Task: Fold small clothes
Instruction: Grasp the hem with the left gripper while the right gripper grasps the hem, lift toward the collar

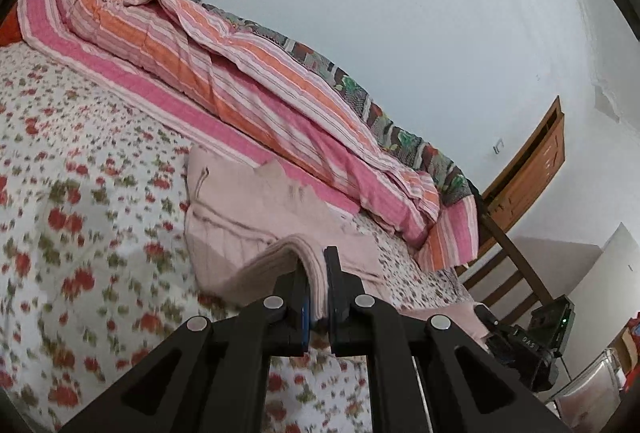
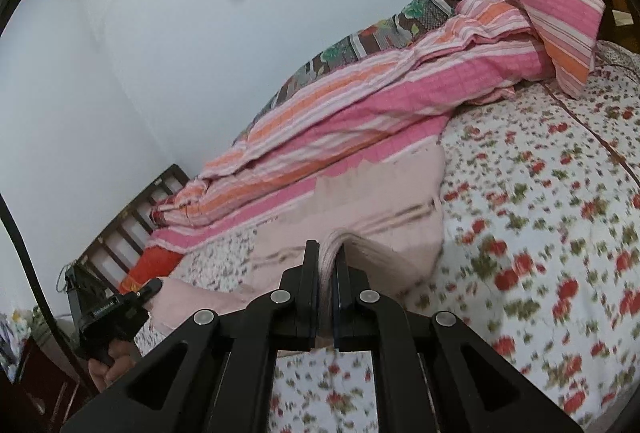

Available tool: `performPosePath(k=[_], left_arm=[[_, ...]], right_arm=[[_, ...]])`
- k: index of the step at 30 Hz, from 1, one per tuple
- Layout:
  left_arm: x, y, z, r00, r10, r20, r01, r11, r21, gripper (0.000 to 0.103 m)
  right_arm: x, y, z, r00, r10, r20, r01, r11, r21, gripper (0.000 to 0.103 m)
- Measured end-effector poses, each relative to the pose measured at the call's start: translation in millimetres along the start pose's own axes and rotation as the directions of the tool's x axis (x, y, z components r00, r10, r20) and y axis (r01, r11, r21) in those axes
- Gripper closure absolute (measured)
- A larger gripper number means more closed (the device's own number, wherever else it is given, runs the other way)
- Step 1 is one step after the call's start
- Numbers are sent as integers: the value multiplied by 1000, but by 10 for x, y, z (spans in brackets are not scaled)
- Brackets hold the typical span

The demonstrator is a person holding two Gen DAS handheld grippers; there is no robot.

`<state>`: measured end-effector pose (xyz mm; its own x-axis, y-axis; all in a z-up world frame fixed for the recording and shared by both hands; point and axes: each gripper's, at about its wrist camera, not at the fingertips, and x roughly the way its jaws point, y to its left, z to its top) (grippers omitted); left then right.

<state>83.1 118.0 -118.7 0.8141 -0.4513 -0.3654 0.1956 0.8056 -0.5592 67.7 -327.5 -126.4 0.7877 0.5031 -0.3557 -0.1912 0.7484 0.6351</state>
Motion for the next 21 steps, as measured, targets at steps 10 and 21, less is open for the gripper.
performPosePath(k=[10, 21], left_arm=[[440, 127, 327, 998, 60, 14, -60, 998, -21, 96], [889, 339, 455, 993, 114, -29, -116, 992, -56, 96]], right_arm=[[441, -125, 388, 1000, -23, 13, 23, 999, 29, 98], [859, -181, 532, 998, -65, -11, 65, 998, 11, 98]])
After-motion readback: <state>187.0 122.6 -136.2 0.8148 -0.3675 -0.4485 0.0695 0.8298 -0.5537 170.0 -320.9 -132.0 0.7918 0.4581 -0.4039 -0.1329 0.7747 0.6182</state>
